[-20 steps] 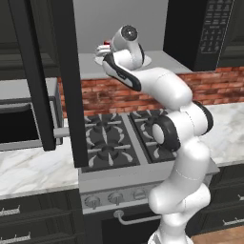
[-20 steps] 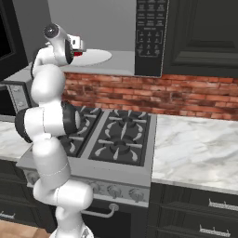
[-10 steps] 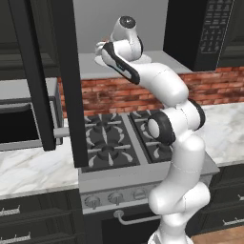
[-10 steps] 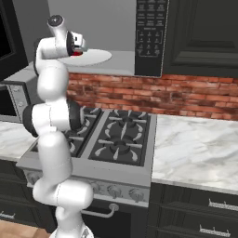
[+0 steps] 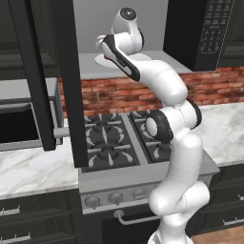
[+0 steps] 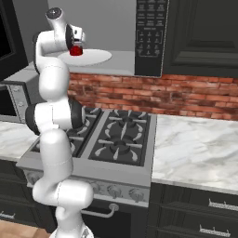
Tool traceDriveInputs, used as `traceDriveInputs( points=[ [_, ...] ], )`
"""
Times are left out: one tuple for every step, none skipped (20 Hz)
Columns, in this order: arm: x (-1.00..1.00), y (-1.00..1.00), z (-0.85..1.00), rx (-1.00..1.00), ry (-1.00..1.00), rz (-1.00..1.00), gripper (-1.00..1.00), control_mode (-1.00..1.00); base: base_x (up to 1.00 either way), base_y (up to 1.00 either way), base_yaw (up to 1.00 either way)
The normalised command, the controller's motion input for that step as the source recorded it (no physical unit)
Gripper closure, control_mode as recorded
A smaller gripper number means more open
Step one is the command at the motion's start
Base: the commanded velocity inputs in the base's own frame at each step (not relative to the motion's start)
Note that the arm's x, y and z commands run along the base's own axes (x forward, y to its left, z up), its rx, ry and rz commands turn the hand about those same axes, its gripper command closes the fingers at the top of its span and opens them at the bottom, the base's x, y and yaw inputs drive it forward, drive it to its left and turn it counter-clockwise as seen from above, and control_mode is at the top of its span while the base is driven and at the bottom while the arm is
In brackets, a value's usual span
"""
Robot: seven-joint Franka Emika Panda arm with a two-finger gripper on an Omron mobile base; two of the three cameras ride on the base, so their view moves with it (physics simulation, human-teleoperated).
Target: Pick the cup of tea, navigate to the dining table, and place it on the saucer.
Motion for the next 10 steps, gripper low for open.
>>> traceDriveInputs(
  points=[
    [0.00, -0.12, -0.02, 0.00, -0.12, 0.00, -1.00, -1.00, 0.00, 0.00, 0.00],
    [0.00, -0.12, -0.04, 0.00, -0.10, 0.00, -1.00, -1.00, 0.00, 0.00, 0.00],
    [0.00, -0.12, -0.06, 0.00, -0.07, 0.00, -1.00, -1.00, 0.00, 0.00, 0.00],
    [0.00, -0.09, -0.14, 0.00, -0.06, 0.00, -1.00, -1.00, 0.00, 0.00, 0.00],
    [0.00, -0.02, -0.26, 0.00, -0.03, 0.00, -1.00, -1.00, 0.00, 0.00, 0.00],
    [0.00, 0.00, -0.35, 0.00, 0.00, 0.00, -1.00, -1.00, 0.00, 0.00, 0.00],
    [0.00, 0.00, -0.37, 0.00, 0.00, 0.00, -1.00, -1.00, 0.00, 0.00, 0.00],
    [0.00, 0.00, -0.39, 0.00, 0.00, 0.00, -1.00, -1.00, 0.00, 0.00, 0.00],
    [0.00, 0.00, -0.38, 0.00, 0.00, 0.00, -1.00, -1.00, 0.00, 0.00, 0.00],
    [0.00, 0.00, -0.34, 0.00, 0.00, 0.00, -1.00, -1.00, 0.00, 0.00, 0.00]
  ],
)
